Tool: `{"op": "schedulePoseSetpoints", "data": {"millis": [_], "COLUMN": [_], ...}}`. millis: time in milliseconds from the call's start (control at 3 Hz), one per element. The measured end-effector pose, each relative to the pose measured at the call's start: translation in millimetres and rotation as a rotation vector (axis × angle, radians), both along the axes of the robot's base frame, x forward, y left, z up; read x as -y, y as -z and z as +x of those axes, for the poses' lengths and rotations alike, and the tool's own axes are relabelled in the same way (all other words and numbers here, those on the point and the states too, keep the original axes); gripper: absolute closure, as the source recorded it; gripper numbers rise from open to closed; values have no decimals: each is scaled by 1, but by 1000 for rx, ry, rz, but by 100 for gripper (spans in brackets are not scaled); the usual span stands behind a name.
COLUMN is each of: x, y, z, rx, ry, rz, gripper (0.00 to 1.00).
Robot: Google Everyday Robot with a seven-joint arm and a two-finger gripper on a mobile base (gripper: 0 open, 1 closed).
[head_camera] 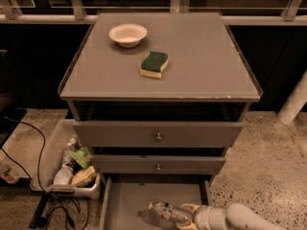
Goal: Pick water bottle from bottom drawer and place on counter
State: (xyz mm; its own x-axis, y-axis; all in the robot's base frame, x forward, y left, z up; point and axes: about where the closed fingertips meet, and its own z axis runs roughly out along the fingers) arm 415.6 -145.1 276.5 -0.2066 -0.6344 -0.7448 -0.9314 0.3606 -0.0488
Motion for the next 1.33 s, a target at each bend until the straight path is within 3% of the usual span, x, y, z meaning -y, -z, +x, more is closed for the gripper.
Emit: {"op": "schedulePoseSetpoints", "data": {"millis": [1000, 1333], "x": [65, 65], "y": [-201, -201], "z": [13, 13], "rx": [76, 76], "ry": [-36, -36], "rz": [-51, -51], "gripper": [100, 100]}}
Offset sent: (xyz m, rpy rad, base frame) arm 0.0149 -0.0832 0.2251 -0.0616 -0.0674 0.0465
